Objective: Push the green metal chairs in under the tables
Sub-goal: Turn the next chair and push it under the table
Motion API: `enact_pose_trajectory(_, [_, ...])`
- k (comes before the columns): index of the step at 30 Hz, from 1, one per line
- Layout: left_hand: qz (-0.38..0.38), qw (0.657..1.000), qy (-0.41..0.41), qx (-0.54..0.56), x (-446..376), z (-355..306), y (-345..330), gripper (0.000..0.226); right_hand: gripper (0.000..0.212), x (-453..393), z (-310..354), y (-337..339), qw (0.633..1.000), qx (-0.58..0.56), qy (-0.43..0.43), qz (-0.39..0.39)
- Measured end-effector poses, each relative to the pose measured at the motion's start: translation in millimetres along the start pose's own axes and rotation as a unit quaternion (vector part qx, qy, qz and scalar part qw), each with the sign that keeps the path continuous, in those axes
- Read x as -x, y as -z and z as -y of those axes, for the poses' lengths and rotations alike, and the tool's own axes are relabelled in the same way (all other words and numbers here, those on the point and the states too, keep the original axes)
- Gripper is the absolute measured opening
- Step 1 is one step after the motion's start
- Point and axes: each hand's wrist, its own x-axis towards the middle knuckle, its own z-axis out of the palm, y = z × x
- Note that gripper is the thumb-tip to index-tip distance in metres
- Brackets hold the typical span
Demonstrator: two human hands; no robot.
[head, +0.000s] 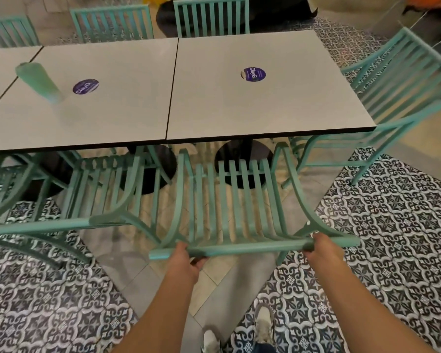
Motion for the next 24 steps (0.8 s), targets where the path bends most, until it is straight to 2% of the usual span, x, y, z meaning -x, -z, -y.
enact_pose_trajectory(13, [0.032,0.999,-0.007,-0.002,2.7,34.5,-77.0,0.046,0.044,-43.1,65.5,11.5,1.0,-0.012,-0.002,0.016])
enact_pose_trajectory(15, [0.035,0.999,-0.008,-0.004,3.5,37.9,-91.8,0.045,0.037,-54.0,78.2,12.9,0.999,-0.008,-0.01,0.03])
enact_pose_trajectory(18, [0.032,0.999,-0.004,-0.008,3.9,44.2,-112.6,0.044,0.011,-69.0,97.0,10.6,0.998,-0.016,-0.02,0.052])
enact_pose_trajectory(24, [0.016,1.0,-0.018,-0.001,-0.6,49.1,-132.0,0.046,0.008,-89.2,112.6,2.6,0.997,-0.015,-0.037,0.072])
